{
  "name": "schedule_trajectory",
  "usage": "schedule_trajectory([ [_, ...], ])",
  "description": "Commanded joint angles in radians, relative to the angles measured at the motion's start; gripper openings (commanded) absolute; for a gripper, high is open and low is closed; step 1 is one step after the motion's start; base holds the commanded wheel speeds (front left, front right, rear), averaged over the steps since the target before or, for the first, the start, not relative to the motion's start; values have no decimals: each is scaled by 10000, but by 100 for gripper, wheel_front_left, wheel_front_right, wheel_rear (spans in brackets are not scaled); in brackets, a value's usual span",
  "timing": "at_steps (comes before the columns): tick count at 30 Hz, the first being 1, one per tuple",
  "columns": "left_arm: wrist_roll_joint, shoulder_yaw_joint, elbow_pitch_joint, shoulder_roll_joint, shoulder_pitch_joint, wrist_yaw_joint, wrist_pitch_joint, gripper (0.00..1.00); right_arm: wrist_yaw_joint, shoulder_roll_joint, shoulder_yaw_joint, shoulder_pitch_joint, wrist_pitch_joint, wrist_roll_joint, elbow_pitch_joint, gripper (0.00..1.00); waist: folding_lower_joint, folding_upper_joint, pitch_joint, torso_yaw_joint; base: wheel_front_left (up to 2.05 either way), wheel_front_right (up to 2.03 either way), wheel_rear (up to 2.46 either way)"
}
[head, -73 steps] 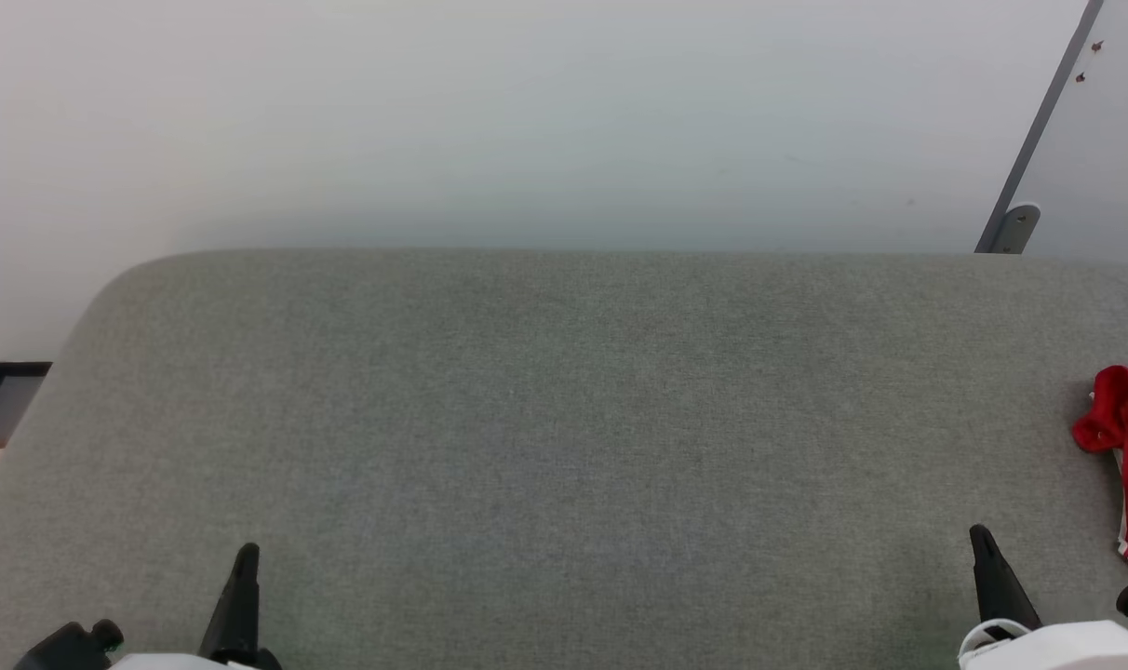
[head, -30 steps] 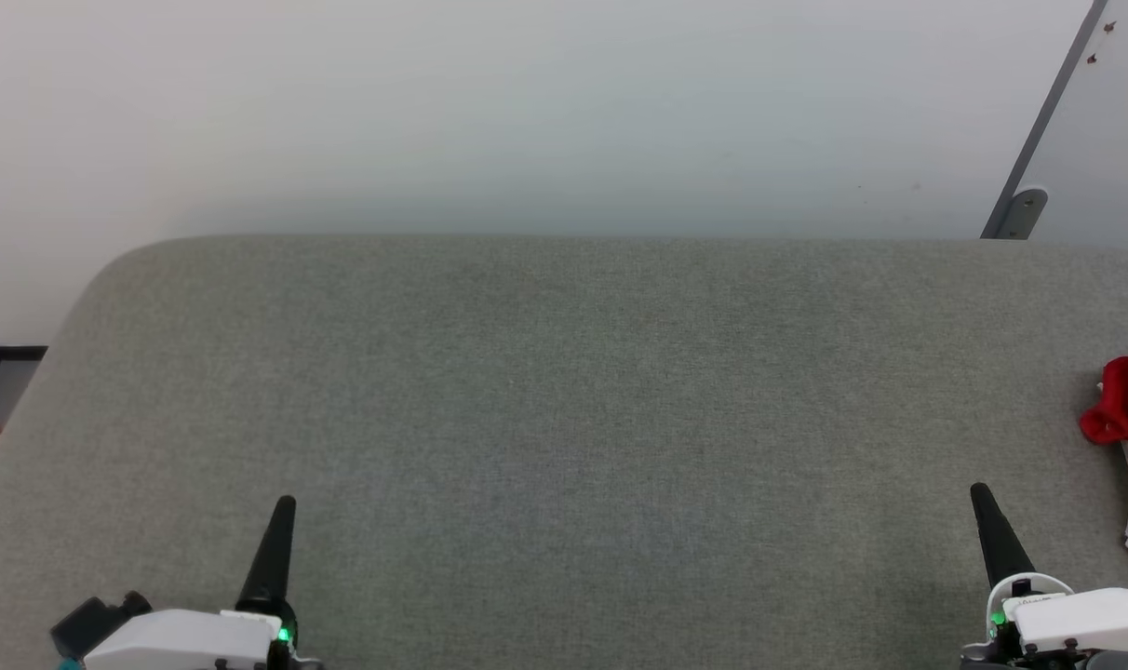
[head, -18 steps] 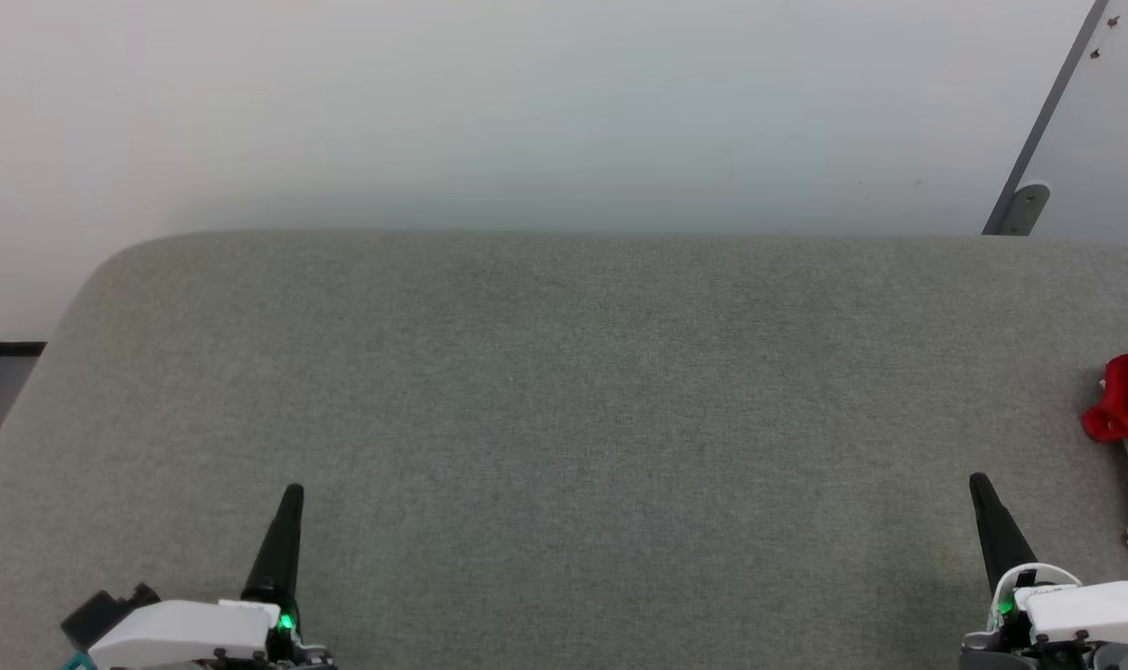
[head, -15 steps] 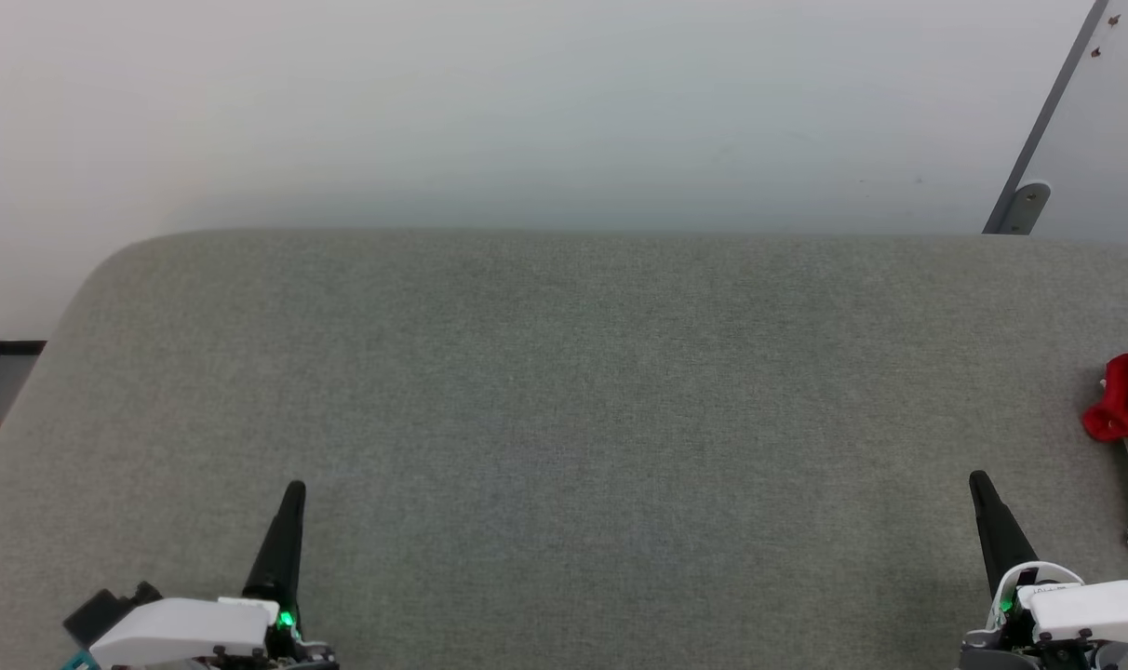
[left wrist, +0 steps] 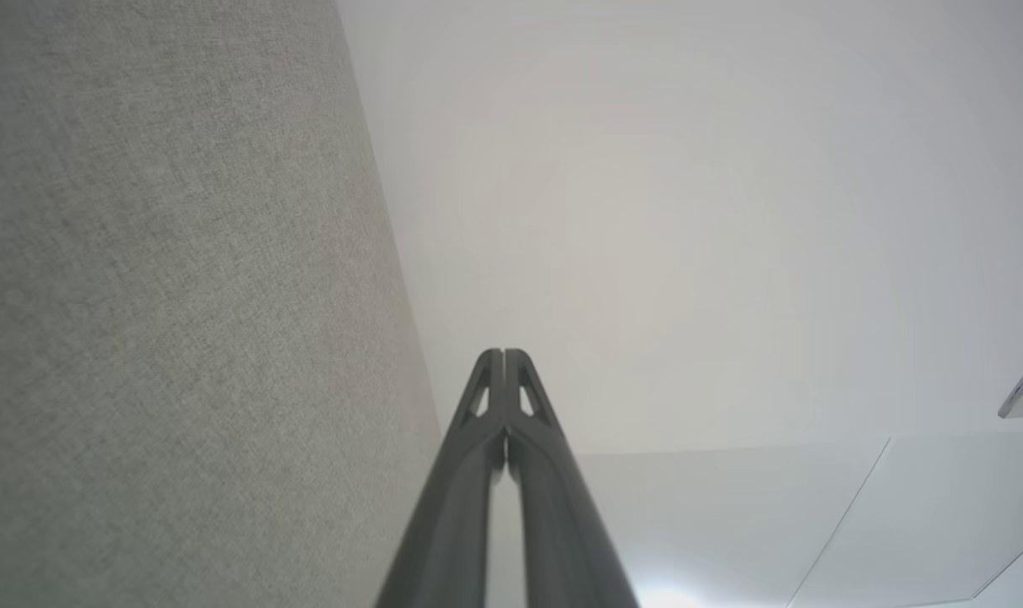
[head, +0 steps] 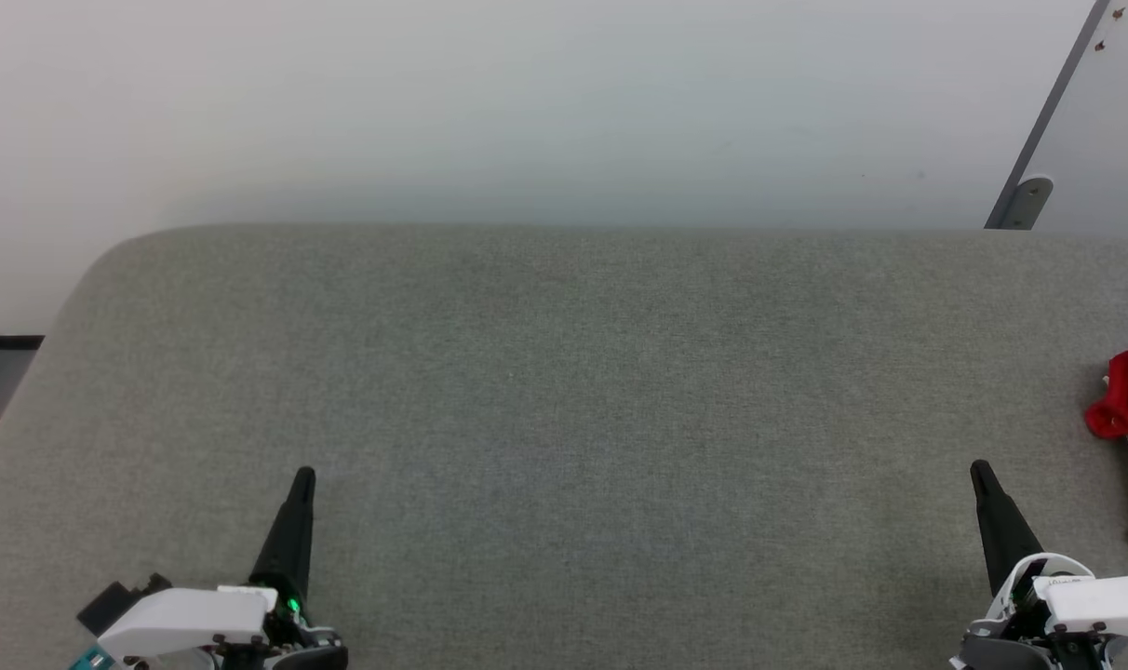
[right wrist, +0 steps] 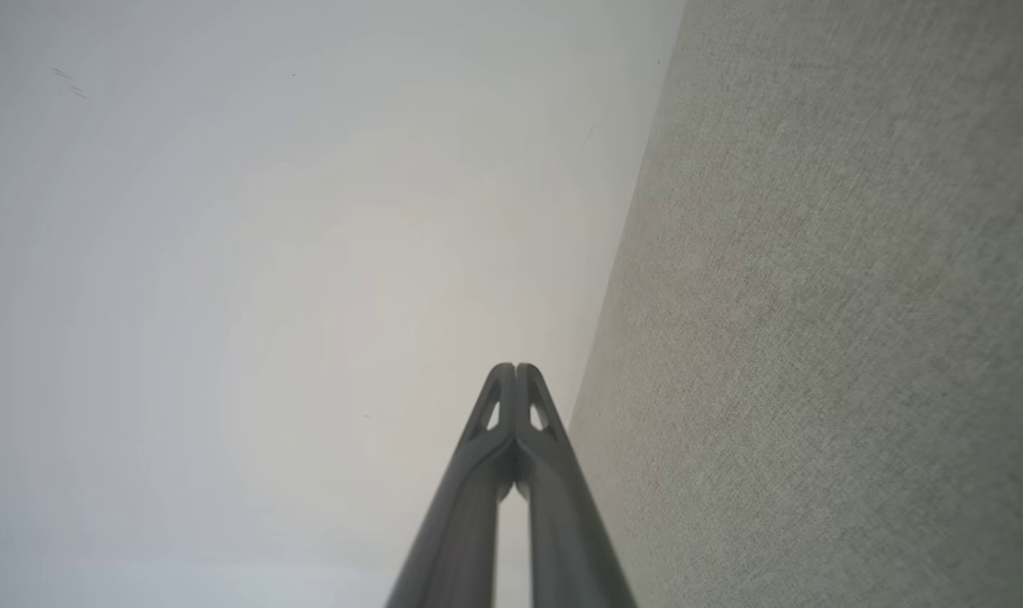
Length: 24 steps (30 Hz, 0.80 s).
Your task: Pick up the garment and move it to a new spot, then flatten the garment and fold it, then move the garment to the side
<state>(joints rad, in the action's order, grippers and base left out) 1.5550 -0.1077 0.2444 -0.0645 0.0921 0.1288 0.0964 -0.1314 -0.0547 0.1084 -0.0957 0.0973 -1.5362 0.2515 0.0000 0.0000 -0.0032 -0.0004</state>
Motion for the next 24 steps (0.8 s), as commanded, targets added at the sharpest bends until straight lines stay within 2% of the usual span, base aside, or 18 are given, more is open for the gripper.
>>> schedule_trajectory([
  [1,116,-46,-6,36,114,32,58,0,12,32,38,-133,38,-143,-57,0,0,0,5,1,0,0,0],
  [11,602,-98,18,179,236,34,223,0,14,70,76,-215,203,-817,-98,0,0,0,63,4,0,0,0],
  [24,580,-92,15,163,227,34,217,0,14,66,67,-148,202,-783,-84,0,0,0,63,4,0,0,0],
])
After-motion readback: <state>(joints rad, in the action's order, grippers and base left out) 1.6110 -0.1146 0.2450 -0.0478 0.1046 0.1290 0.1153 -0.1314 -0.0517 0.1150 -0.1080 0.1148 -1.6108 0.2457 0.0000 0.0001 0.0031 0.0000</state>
